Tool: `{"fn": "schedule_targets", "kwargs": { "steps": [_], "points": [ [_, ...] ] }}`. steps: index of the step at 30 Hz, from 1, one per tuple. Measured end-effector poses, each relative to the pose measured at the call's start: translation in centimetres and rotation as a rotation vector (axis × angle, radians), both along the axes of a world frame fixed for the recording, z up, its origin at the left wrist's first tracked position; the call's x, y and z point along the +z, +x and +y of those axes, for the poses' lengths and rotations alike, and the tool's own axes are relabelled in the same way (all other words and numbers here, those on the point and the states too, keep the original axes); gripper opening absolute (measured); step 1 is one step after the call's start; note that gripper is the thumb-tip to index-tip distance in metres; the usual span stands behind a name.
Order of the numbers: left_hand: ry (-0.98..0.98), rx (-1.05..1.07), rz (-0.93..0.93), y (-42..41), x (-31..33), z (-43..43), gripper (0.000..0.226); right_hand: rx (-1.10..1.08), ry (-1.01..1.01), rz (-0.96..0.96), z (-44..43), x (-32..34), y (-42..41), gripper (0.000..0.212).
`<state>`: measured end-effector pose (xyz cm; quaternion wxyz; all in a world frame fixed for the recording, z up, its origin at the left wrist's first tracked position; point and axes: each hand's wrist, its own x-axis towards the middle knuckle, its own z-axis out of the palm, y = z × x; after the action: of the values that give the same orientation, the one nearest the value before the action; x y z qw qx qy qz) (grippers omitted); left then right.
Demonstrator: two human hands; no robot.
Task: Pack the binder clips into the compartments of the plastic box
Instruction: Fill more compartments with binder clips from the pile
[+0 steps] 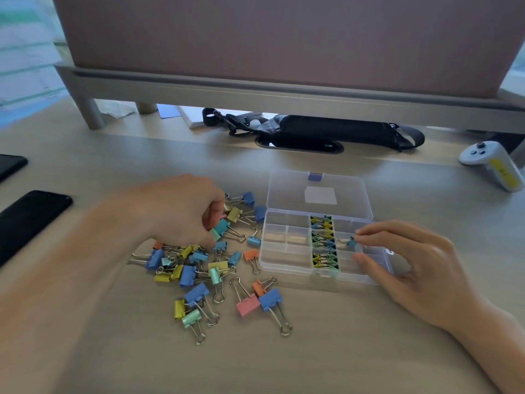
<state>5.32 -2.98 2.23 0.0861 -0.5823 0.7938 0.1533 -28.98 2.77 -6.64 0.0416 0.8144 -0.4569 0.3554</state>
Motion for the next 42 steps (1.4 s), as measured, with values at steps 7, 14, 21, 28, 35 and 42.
{"fn": "schedule_targets", "kwargs": {
  "steps": [7,14,21,28,35,42],
  "points": [
    [0.025,-0.048,0.114,0.8,1.2,0.0,0.029,0.002,0.019,-0.013,0.1,0.1,-0.5,0.033],
    [0.016,-0.131,0.859,-7.2,0.6,1.4,0.014,-0.074,0.087,-0.293,0.3,1.3,0.5,0.025],
    [-0.002,-0.071,0.902,-13.1,-2.9,1.5,0.012,-0.046,0.233,-0.47,0.1,1.1,0.8,0.01],
    [-0.078,-0.016,0.88,-14.0,-4.4,1.8,0.01,-0.037,0.272,-0.427,-0.1,0.7,0.2,0.01],
    [-0.129,-0.017,0.848,-14.2,-4.8,2.6,0.011,-0.055,0.228,-0.319,-0.2,0.8,0.3,0.02],
    [-0.213,-0.043,0.826,-14.1,-5.3,3.2,0.01,-0.061,0.236,-0.325,-0.3,1.2,0.9,0.024]
  ]
}}
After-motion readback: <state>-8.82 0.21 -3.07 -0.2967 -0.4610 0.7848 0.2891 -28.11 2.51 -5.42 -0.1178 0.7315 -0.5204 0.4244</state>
